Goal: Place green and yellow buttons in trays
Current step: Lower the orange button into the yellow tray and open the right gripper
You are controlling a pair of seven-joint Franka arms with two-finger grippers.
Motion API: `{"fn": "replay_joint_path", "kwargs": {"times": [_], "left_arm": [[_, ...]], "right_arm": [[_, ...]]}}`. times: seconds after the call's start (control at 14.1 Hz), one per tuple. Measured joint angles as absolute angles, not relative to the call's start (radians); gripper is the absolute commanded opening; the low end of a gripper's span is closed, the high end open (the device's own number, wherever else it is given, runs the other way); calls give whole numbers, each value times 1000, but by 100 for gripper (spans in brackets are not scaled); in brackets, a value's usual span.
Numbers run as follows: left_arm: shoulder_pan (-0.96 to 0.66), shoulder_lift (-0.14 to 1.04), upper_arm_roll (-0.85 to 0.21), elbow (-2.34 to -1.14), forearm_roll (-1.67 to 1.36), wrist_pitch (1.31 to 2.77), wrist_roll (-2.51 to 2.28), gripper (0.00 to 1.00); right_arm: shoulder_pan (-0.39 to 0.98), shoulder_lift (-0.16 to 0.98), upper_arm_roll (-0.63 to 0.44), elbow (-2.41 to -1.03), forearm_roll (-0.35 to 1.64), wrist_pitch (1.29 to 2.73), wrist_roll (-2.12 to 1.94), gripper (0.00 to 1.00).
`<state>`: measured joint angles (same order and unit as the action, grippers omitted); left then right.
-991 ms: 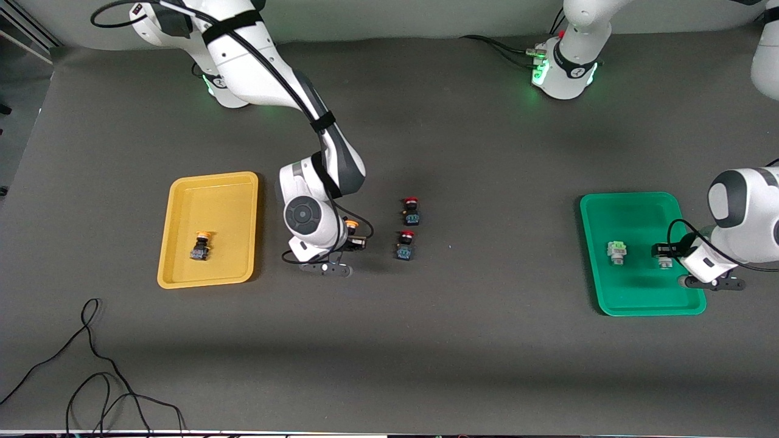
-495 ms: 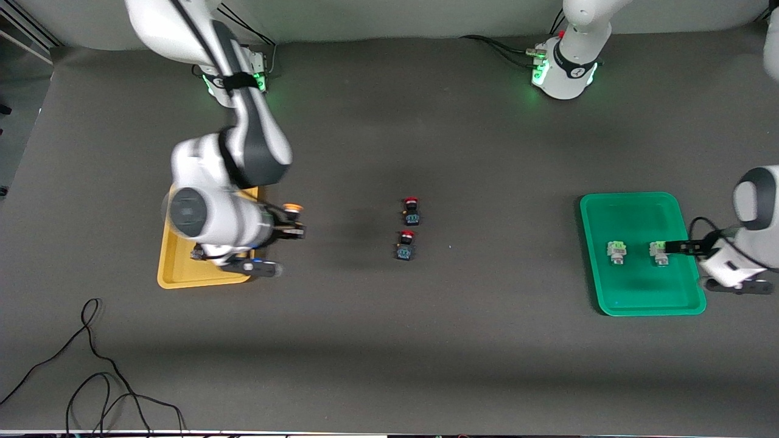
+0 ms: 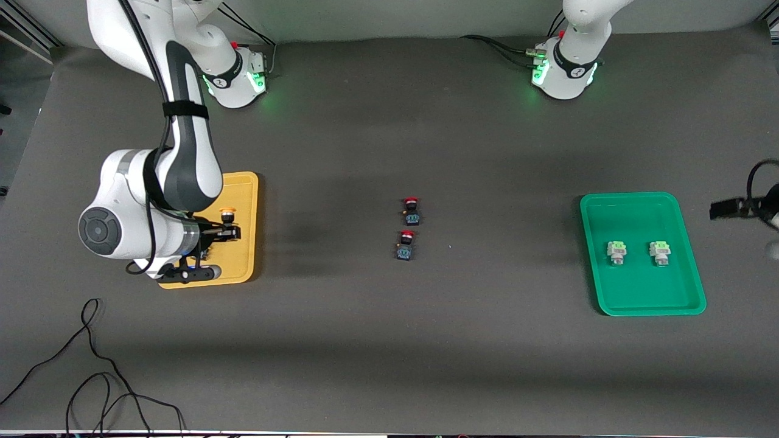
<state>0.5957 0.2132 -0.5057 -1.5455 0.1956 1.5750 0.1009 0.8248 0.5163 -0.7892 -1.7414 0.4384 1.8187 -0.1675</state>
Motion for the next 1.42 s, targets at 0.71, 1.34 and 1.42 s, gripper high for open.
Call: {"fn": "replay_joint_path", "kwargs": {"times": [0.71, 1.34, 1.42], "left_arm": [[31, 4, -72, -1558, 24, 1498, 94, 100], [-20, -20, -40, -1559, 12, 1494, 56, 100], [-20, -22, -40, -1559, 12, 1490, 56, 100]], "right_arm": [[816, 581, -751, -2043, 483, 2277, -299, 0], [829, 542, -811, -2000, 550, 2142, -343, 100], [831, 522, -847, -1962, 550, 2064, -343, 100]]}}
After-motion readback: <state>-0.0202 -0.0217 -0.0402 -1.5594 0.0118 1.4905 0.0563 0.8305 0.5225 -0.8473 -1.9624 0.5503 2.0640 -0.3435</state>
